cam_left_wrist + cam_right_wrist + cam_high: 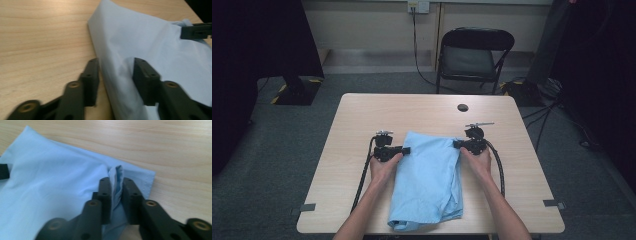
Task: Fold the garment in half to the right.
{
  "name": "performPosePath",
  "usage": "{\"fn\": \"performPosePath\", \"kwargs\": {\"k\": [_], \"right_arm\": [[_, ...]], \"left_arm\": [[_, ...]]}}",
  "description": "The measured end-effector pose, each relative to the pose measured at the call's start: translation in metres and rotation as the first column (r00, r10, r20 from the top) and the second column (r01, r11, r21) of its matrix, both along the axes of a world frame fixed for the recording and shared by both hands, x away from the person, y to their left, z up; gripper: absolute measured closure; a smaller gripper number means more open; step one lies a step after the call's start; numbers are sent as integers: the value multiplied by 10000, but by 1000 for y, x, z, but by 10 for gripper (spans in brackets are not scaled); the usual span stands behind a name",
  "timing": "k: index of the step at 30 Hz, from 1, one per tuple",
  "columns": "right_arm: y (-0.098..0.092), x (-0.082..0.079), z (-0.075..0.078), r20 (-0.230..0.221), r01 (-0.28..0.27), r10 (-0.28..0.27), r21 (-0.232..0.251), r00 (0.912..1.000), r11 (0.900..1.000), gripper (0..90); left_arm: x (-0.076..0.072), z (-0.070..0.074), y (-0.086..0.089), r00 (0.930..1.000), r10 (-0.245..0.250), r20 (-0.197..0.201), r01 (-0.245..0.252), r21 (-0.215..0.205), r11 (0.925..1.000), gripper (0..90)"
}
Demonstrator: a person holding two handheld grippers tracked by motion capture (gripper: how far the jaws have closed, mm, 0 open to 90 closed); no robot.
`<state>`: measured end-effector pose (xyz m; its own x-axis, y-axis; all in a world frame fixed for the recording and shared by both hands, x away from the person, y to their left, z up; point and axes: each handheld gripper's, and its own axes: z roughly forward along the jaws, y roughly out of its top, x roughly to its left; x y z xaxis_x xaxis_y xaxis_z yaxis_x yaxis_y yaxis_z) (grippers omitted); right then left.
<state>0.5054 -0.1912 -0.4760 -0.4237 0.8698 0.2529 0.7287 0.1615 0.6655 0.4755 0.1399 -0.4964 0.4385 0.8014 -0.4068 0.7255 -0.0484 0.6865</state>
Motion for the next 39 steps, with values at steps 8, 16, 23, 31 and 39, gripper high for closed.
{"fn": "performPosePath", "kwargs": {"k": [8,16,23,31,39], "right_arm": [[10,7,5,573,9,15,-434,9984,9991,880],[14,16,8,693,124,-105,-267,9975,9996,821],[8,16,9,673,410,-430,309,9968,9987,542],[8,21,-2,556,371,-377,119,9977,9992,854],[3,36,-10,159,685,-685,48,9975,9976,834]], "left_arm": [[-7,2,-5,9999,88,102,-95,729,9973,757],[-2,11,8,9987,433,266,-427,-247,9988,639],[35,7,7,9960,869,211,-850,-772,9934,440],[43,-5,-6,9936,1067,383,-1052,-372,9938,736],[59,-2,-13,9943,937,511,-942,71,9955,742]]}}
